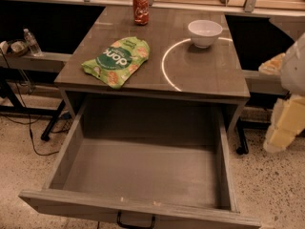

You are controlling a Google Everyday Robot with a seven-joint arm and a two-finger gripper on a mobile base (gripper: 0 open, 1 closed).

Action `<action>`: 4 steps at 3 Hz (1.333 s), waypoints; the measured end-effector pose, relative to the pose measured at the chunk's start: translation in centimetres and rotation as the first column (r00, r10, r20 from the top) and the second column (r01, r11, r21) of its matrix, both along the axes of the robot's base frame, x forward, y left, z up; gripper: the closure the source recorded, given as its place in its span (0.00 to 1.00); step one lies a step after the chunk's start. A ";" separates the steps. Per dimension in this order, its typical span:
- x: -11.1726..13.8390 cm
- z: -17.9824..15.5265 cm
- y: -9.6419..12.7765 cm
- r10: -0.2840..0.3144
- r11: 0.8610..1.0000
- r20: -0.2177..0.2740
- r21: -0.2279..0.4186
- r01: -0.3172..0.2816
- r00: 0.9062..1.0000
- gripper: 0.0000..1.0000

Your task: Close top drawer

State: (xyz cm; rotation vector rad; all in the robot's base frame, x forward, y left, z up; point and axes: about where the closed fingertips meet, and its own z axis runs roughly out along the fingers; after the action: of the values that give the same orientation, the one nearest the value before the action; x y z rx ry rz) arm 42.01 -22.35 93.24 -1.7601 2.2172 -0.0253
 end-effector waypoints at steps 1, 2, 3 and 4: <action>-1.9 -3.7 -0.1 0.039 0.999 -0.022 0.017 -0.038 0.999 0.00; -4.1 -7.7 1.0 0.090 0.995 -0.034 0.041 -0.088 0.995 0.00; -6.3 -12.3 2.6 0.135 0.990 -0.058 0.059 -0.132 0.989 0.00; -6.4 -12.4 2.6 0.135 0.990 -0.062 0.058 -0.131 0.989 0.00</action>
Offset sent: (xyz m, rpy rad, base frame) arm -0.0699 0.0247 -0.1347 0.0699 0.0656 0.1528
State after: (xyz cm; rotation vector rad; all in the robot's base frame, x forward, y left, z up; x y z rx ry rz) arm 35.62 -19.76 80.81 -1.9007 2.1182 0.1229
